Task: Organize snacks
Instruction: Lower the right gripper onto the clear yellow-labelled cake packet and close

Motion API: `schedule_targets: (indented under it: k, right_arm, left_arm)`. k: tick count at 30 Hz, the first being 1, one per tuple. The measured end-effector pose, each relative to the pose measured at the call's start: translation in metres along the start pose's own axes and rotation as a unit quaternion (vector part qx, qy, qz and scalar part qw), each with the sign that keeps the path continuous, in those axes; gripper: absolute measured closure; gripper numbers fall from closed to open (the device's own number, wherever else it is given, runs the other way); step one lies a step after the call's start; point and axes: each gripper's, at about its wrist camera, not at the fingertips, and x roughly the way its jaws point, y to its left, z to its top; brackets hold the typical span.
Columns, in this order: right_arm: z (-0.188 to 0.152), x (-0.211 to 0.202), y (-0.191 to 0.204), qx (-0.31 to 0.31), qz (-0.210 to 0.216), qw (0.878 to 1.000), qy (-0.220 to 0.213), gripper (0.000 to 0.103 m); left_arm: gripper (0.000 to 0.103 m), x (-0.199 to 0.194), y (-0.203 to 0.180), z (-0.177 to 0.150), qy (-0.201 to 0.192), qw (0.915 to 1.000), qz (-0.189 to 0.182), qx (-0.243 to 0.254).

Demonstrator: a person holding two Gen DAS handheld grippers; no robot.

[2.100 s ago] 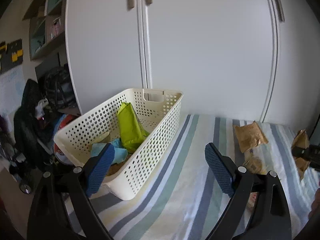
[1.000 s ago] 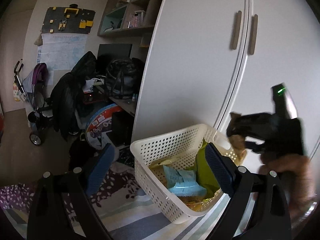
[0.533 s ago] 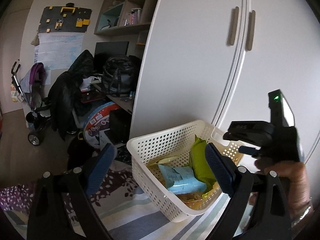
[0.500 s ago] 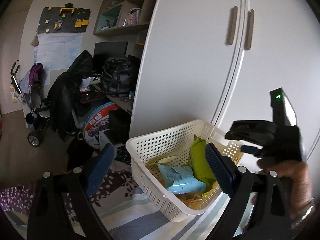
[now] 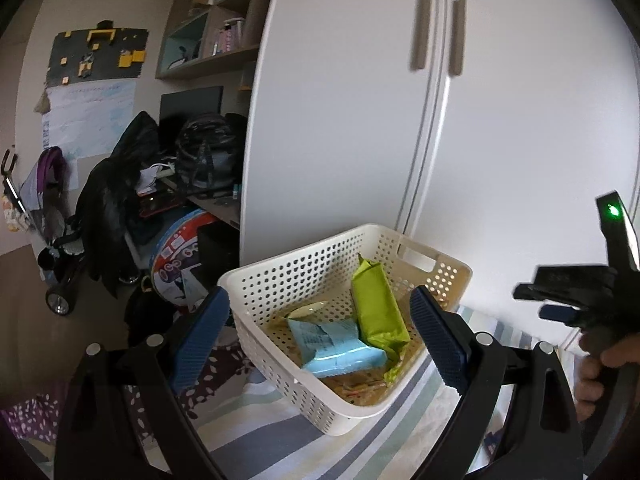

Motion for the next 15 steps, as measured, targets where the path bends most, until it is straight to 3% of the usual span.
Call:
schedule_targets:
  k: [7,15]
  right_arm:
    - [-0.037,-0.013,-0.055,0.008,-0.035,0.999,0.02,0.046]
    - [-0.084,-0.016,-0.11,0.023,-0.072,0.995,0.059,0.045]
  left_arm:
    - [0.01,-0.007,-0.019,-0.007,-0.005,0.999,-0.027,0.035]
    - [0.004,-0.007,-0.051,-0.02,0.022,0.9914,-0.083,0.099]
